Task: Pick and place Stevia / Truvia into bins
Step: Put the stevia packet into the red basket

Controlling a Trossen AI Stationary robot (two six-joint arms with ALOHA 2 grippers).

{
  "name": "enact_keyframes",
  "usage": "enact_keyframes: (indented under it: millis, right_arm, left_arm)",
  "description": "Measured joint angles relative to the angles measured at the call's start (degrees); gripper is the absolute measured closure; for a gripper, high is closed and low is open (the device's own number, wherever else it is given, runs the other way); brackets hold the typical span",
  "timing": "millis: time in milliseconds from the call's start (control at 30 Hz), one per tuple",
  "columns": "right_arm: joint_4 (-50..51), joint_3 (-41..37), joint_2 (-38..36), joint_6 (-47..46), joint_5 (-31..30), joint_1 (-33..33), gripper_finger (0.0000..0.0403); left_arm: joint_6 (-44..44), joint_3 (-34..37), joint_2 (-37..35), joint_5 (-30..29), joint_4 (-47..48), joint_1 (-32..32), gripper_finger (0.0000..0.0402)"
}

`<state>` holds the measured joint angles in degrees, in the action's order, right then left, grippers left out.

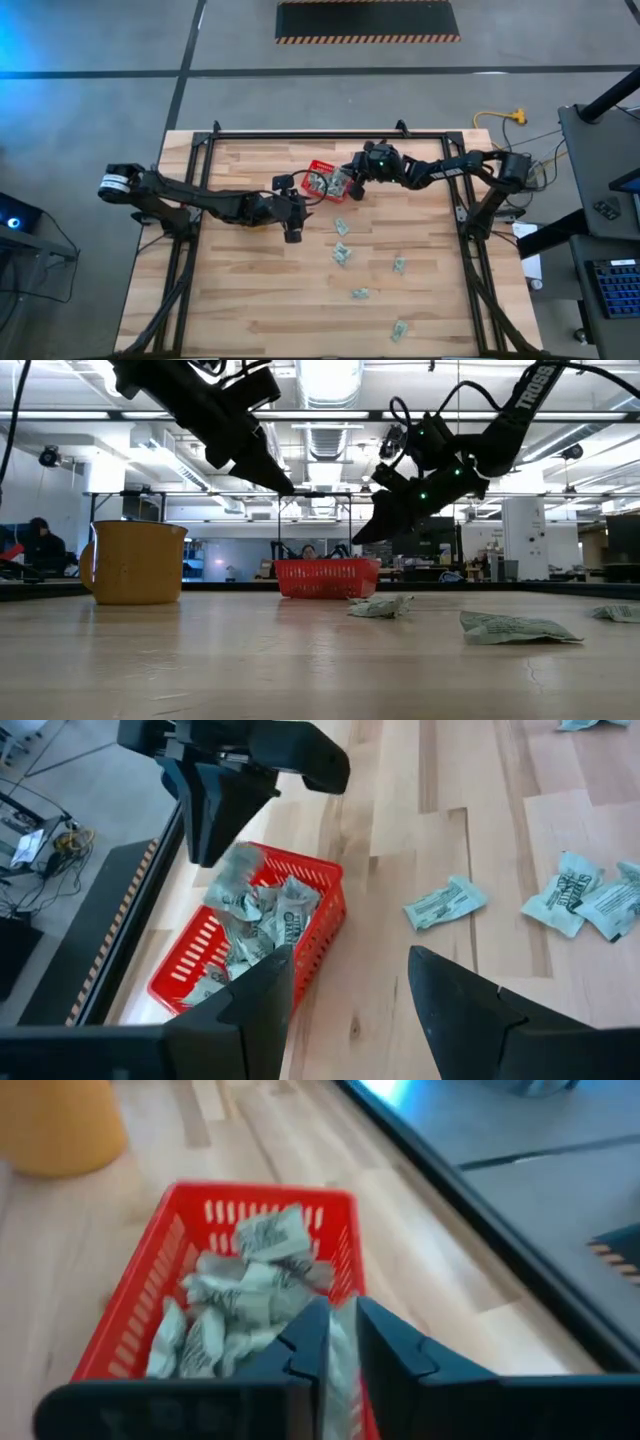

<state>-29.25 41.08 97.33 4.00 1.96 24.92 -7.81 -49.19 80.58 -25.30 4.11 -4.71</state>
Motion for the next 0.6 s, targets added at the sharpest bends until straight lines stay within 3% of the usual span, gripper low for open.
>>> enact_keyframes:
  millis: [333,500,600]
  right_arm:
    - [5.11,-0.07,-3.13,3.66,2.30,0.03,0.0256]
    - [16.14,-0.13,-10.23,5.16,2.82,-0.53,0.0244]
    - [25.48,-0.22,-15.37,5.88,3.20,-1.13,0.0246]
  left_arm:
    - [1.49,0.00,0.75,2.29,-1.43,0.00,0.0220]
    - [-0.10,0.09,4.25,11.13,-4.79,-0.13,0.0220]
    - [-2.50,0.07,7.66,13.40,-9.30,-0.13,0.0221]
